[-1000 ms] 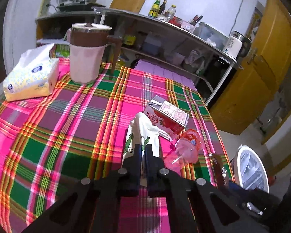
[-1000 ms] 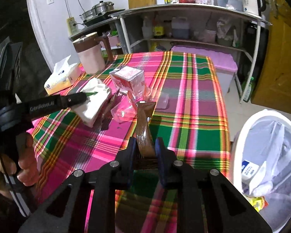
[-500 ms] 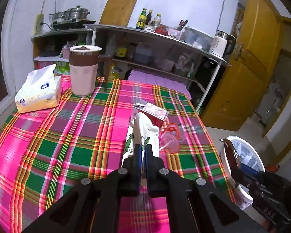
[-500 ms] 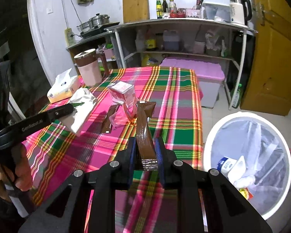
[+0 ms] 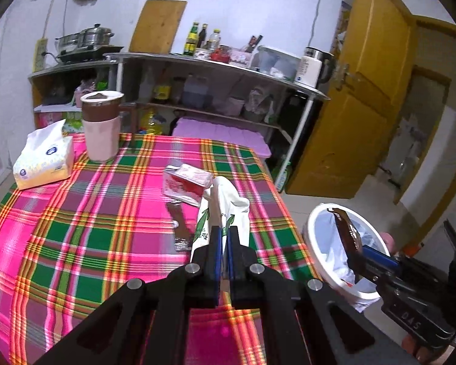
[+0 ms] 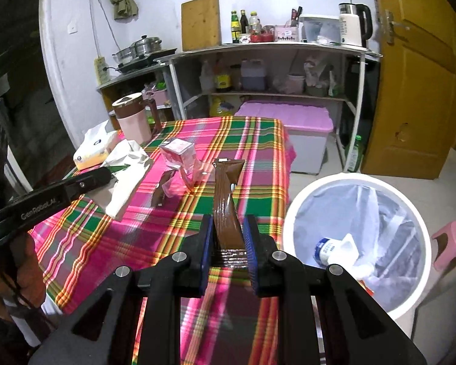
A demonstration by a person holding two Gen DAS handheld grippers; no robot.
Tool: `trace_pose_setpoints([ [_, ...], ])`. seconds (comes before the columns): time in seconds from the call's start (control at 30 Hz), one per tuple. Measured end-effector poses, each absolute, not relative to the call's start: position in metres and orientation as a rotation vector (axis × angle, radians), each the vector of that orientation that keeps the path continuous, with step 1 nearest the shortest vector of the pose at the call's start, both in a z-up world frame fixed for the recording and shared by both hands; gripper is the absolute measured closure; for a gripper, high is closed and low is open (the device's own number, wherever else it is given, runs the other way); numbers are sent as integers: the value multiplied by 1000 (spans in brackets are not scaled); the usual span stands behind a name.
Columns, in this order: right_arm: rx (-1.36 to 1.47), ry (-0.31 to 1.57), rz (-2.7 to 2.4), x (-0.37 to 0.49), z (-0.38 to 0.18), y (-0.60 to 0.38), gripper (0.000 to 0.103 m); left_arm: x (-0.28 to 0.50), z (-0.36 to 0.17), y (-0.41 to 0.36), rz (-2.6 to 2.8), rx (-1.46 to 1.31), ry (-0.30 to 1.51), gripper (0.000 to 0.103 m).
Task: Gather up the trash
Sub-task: 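Carry the white paper and brown wrapper over the bin with both tools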
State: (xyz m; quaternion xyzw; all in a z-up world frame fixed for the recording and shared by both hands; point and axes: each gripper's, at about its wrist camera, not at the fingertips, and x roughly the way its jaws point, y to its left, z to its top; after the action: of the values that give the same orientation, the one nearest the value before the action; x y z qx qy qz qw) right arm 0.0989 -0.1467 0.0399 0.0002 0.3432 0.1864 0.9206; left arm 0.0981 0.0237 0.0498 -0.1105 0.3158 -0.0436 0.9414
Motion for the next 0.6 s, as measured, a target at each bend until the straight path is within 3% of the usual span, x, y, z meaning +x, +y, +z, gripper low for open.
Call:
trace_pose_setpoints([
  [0.6,45,692,276,81,44,-202,82,102,55,-54,-259,-173,662,100],
])
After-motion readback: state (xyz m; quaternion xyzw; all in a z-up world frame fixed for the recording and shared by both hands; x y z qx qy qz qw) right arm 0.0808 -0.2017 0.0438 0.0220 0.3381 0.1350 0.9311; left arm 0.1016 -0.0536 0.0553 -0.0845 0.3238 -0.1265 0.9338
